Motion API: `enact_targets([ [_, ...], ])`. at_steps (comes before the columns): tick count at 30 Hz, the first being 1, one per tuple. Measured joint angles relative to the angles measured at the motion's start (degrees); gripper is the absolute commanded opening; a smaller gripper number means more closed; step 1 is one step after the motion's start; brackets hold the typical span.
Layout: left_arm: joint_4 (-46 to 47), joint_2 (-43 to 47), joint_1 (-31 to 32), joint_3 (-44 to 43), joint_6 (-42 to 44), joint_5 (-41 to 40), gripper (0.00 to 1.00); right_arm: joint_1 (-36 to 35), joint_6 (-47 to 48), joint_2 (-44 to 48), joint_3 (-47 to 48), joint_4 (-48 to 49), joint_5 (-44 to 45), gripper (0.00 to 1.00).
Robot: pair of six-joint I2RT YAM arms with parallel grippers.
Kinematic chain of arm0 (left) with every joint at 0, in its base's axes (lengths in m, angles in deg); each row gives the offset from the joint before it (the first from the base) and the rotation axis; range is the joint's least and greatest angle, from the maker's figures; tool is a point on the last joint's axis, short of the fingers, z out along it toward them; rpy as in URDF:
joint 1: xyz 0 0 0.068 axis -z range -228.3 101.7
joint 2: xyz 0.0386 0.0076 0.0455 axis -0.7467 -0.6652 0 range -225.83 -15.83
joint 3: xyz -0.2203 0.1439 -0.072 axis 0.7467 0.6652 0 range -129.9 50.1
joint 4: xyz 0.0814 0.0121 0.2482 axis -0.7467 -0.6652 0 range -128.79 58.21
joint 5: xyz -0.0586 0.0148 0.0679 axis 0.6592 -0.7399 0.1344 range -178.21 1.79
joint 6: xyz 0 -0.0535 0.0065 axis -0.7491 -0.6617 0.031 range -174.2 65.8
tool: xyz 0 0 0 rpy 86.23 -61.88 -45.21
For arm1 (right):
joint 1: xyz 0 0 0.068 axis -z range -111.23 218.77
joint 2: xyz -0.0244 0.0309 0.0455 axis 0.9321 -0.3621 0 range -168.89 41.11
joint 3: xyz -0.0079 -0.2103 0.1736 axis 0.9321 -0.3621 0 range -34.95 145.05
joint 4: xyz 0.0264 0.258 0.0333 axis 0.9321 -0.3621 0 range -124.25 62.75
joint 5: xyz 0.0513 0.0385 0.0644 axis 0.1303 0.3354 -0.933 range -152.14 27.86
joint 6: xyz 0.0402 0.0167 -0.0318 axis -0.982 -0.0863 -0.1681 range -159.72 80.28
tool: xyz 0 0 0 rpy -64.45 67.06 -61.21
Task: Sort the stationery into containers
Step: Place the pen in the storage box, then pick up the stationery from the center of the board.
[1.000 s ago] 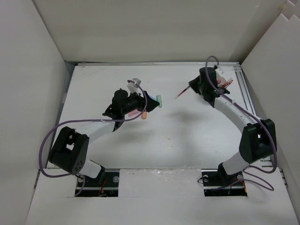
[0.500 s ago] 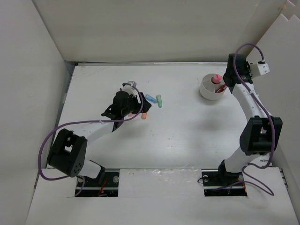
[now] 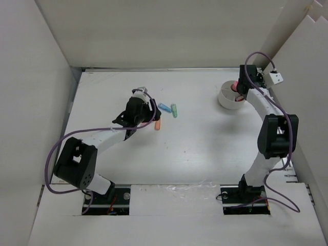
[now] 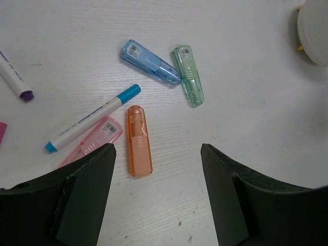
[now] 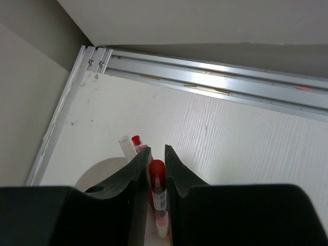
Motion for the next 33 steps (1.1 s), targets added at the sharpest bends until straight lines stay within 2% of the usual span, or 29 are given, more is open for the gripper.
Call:
enact_targets([
  [3, -1.1, -0.7, 0.0, -0.1, 0.1, -1.7, 0.64, -1.5, -0.1, -0.6, 0.8, -0.5, 0.4, 0.41],
  [5, -1.8, -1.4, 0.0, -0.4, 0.1, -2.9, 0.62, -2.6, -0.5, -0.8, 1.7, -1.3, 0.4, 0.47],
  [7, -2.1, -1.9, 0.0, -0.5, 0.2, -3.7, 0.59, -3.6, -0.8, -0.7, 2.4, -1.8, 0.4, 0.57],
  [12, -3.8, -3.8, 1.0, -1.4, 0.5, -6.0, 0.50, -3.9, -1.9, 1.5, 1.9, -3.2, -1.1, 0.64],
  [14, -5.2, -5.1, 2.6, -2.8, 0.9, -7.8, 0.50, -4.1, -2.5, 5.2, 0.0, -3.0, -2.5, 0.66],
  [17, -7.7, -7.2, 6.6, -5.7, 1.4, -11.1, 0.50, -5.3, -2.9, 13.3, -4.9, -2.4, -4.9, 0.66],
  [19, -8.6, -8.1, 8.6, -6.8, 1.6, -12.4, 0.50, -6.9, -3.3, 19.1, -8.4, -0.5, -7.3, 0.61],
  [20, -8.9, -8.2, 9.3, -6.8, 1.7, -12.8, 0.52, -7.9, -3.4, 21.6, -10.2, 0.2, -8.6, 0.42],
  [24, -9.7, -8.2, 9.4, -6.0, 1.5, -14.5, 0.55, -12.3, -3.1, 30.3, -19.7, 5.7, -16.8, 0.00],
  [27, -10.4, -8.2, 9.1, -4.8, 1.3, -14.9, 0.55, -15.0, -3.1, 32.3, -25.0, 7.9, -22.7, 0.00],
  [30, -10.8, -8.2, 9.1, -4.1, 1.3, -14.9, 0.55, -17.3, -2.5, 32.2, -28.2, 8.7, -28.8, 0.16],
  [31, -11.0, -8.2, 9.1, -4.0, 1.3, -14.8, 0.55, -18.1, -2.2, 32.0, -28.7, 8.7, -30.3, 0.27],
  [33, -10.9, -8.4, 9.1, -4.1, 1.3, -14.7, 0.55, -19.7, -1.9, 31.4, -28.9, 9.0, -32.3, 0.34],
])
